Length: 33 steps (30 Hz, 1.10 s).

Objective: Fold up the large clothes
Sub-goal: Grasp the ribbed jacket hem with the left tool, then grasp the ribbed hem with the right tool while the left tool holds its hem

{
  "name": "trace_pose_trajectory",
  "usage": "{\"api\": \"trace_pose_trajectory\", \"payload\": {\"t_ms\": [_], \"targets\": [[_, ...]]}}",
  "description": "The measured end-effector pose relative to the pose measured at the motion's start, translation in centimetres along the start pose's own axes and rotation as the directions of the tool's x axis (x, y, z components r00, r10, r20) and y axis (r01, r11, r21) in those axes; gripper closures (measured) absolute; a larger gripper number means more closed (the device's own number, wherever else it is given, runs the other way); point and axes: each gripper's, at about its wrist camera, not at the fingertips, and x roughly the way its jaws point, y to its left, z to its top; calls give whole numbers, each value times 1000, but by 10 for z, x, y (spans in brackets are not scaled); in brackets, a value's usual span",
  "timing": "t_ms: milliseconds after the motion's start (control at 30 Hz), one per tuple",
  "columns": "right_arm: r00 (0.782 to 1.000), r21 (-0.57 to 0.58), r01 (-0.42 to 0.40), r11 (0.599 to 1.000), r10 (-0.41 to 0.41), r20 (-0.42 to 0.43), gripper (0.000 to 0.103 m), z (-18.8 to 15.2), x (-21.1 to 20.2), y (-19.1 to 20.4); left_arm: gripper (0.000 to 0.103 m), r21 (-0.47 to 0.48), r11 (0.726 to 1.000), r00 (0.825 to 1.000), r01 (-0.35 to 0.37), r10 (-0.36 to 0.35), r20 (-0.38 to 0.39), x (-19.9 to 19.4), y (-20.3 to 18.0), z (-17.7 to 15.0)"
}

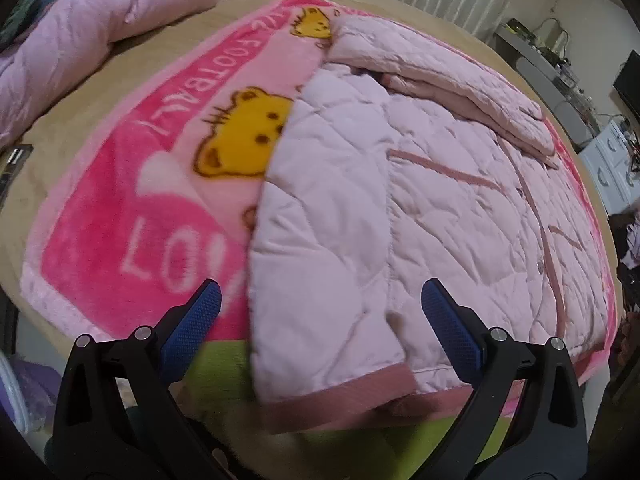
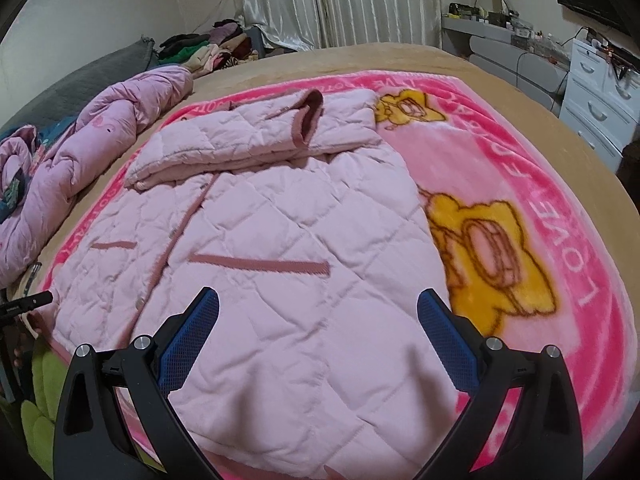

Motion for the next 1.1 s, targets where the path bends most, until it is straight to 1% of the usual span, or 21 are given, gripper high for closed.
{"api": "trace_pose_trajectory", "payload": {"t_ms": [167,267,300,333,400,467,500,533,567,633,733,833,933,967,1033,1100], "targets": [[999,-4,13,1000,-13,-32,4,-12,-1,-12,9,-7,1000,999,17,-17,-33,15,-2,-3],[998,-16,24,1000,-25,-56,4,-20,-2,-18,9,-17,1000,999,26,-26,-35,20,-1,-5],[998,-20,27,999,-28,-64,4,-23,-2,-20,11,-20,999,999,28,-29,-34,21,-1,-5],[997,-22,29,999,-30,-70,4,-25,-2,-22,16,-21,999,999,30,-31,-33,21,-1,-6],[996,-25,27,999,-29,-89,4,-31,-2,-26,20,-20,999,999,25,-26,-28,22,0,-8],[994,-28,20,999,-23,-108,4,-36,-1,-30,27,-23,999,999,31,-31,-21,20,1,-8],[993,-27,20,999,-23,-117,4,-39,-1,-32,37,-25,999,999,46,-46,-15,19,1,-9],[992,-28,21,999,-25,-121,4,-40,-1,-33,44,-26,999,999,46,-47,-11,17,2,-9],[992,-27,21,999,-25,-127,4,-42,-1,-35,47,-23,999,999,43,-43,-5,15,1,-10],[990,-21,17,1000,-19,-141,4,-45,-2,-38,62,-7,999,999,44,-44,10,11,-1,-10],[986,-19,11,1000,-14,-165,4,-52,-2,-42,77,11,999,998,38,-39,40,4,-5,-9],[978,-11,-14,1000,11,-206,4,-59,-1,-44,83,17,999,996,51,-52,74,-6,-8,-7],[970,20,-45,999,49,-240,4,-66,1,-48,84,30,998,993,55,-58,102,-15,-12,-4],[965,39,-66,997,74,-253,4,-69,2,-50,85,40,998,992,52,-56,110,-18,-14,-4],[957,56,-93,994,105,-269,4,-73,2,-49,85,50,998,992,47,-53,117,-21,-17,-4],[946,77,-135,988,152,-288,4,-79,3,-49,85,62,997,992,37,-44,117,-21,-19,-5]]}}
